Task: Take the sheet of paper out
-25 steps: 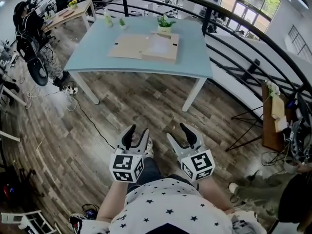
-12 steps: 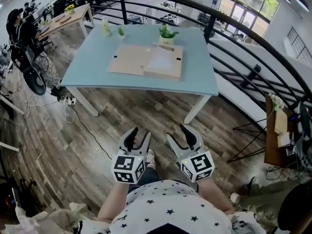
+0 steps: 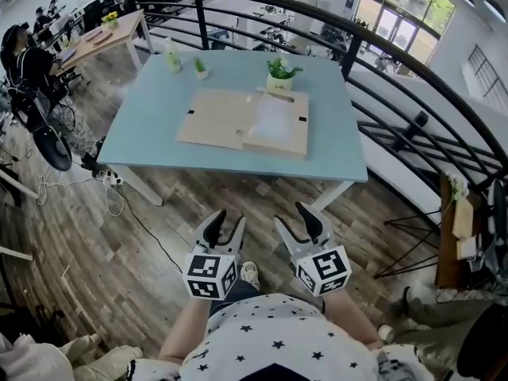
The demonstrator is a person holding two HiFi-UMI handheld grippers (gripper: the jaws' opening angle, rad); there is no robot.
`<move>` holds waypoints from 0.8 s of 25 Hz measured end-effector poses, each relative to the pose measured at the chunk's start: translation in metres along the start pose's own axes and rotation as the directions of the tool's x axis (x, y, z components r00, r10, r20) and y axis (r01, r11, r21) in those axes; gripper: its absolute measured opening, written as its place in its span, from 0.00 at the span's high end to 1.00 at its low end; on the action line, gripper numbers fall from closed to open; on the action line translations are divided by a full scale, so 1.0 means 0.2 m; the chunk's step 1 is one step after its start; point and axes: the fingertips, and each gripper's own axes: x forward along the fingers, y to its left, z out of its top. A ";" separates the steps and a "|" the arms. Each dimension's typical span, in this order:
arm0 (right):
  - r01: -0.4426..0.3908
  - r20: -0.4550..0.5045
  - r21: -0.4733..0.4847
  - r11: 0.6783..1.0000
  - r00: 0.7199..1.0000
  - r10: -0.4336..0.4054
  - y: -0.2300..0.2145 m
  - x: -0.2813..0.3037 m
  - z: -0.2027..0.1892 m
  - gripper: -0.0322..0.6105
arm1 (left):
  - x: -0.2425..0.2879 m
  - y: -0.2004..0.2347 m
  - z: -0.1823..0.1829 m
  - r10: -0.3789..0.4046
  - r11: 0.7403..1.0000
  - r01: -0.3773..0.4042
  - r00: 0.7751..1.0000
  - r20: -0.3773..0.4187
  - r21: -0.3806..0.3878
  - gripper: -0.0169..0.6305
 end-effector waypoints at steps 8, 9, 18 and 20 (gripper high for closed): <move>0.014 -0.004 -0.001 1.000 1.000 -0.014 -0.09 0.29 0.06 0.62 | 0.21 0.22 0.12 -0.003 1.000 0.003 1.000 0.008 -0.001 0.71; 0.016 -0.004 -0.001 1.000 1.000 -0.016 -0.10 0.32 0.06 0.62 | 0.24 0.24 0.13 -0.005 1.000 0.005 1.000 0.007 -0.001 0.71; 0.037 -0.008 0.004 0.999 0.999 -0.037 -0.18 0.50 0.08 0.62 | 0.41 0.35 0.17 -0.024 1.000 0.024 1.000 -0.011 0.000 0.72; 0.041 -0.012 0.004 0.999 0.999 -0.041 -0.19 0.52 0.08 0.62 | 0.43 0.36 0.18 -0.029 1.000 0.029 0.999 -0.014 -0.002 0.72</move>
